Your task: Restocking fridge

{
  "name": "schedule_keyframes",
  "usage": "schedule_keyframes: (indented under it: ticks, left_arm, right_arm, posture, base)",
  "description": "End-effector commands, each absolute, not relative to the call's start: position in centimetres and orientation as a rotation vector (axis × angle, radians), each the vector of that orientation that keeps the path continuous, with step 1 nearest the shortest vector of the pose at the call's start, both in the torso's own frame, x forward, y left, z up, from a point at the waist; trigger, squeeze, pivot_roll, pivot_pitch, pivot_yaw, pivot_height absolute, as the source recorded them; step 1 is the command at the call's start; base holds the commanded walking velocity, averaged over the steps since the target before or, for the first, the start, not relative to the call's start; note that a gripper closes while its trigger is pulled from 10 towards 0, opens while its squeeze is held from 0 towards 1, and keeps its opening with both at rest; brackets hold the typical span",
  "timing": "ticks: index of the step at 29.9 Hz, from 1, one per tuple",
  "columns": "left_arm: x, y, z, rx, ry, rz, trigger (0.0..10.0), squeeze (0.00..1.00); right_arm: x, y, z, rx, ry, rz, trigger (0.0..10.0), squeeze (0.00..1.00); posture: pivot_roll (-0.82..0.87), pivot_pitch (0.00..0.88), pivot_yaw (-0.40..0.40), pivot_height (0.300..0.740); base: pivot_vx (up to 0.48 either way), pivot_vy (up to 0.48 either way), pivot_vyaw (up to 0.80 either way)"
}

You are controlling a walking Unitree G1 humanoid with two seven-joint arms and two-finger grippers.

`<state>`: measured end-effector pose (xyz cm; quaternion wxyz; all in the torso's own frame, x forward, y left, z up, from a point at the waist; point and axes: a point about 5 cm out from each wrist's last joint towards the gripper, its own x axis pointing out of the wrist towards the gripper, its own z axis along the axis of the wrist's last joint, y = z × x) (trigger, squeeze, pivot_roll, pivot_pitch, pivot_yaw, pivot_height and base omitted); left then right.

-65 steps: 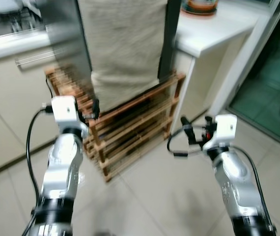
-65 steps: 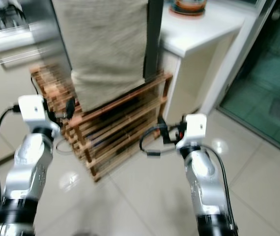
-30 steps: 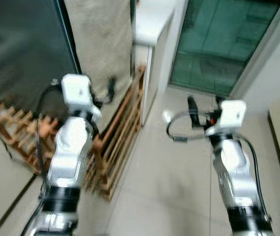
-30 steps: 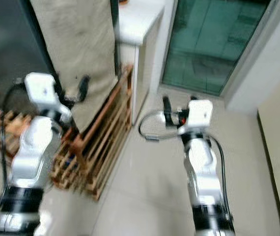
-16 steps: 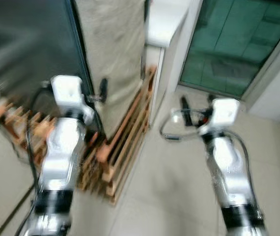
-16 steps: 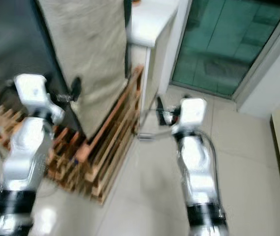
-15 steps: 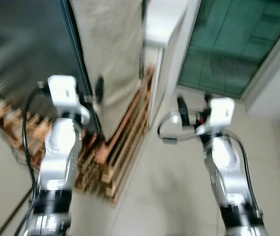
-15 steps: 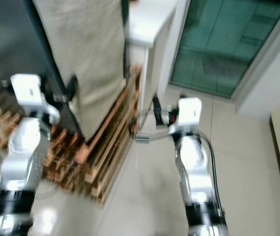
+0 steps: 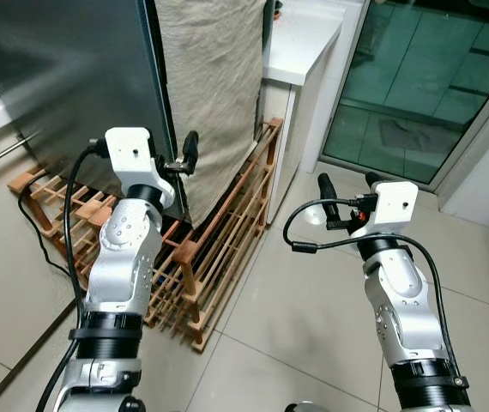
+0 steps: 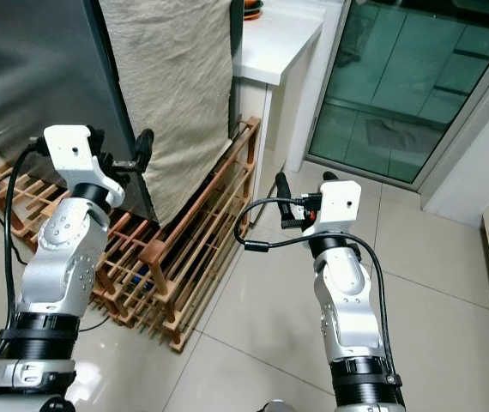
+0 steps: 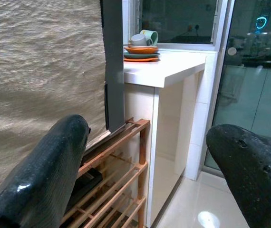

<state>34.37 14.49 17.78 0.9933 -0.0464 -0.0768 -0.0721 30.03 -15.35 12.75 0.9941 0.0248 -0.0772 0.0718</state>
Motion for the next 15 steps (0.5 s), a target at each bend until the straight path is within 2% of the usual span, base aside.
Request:
schedule_keyframes:
  ticks: [1,8,15]
  left_arm:
    - [35.1,14.5,17.8,-0.071,-0.139,-0.158,10.0,0.00]
    - [36.8,15.7,17.2,-0.076,-0.062,-0.057,10.0,0.00]
    - [37.6,16.1,17.3,-0.115,-0.059,-0.003,10.0,0.00]
  right_arm:
    - [29.9,-15.1,13.3,0.063,-0.167,0.160,10.0,0.00]
    - [29.7,-15.1,13.1,0.062,-0.164,0.150,10.0,0.00]
    - [29.4,-15.3,12.9,0.057,-0.154,0.145,10.0,0.00]
  posture:
    - [-0.07,0.000,0.011,0.740]
    - [-0.10,0.000,0.030,0.740]
    - [-0.11,0.000,0.036,0.740]
  base:
    - [0.000,0.000,0.00]
    - [0.000,0.000,0.00]
    - [0.000,0.000,0.00]
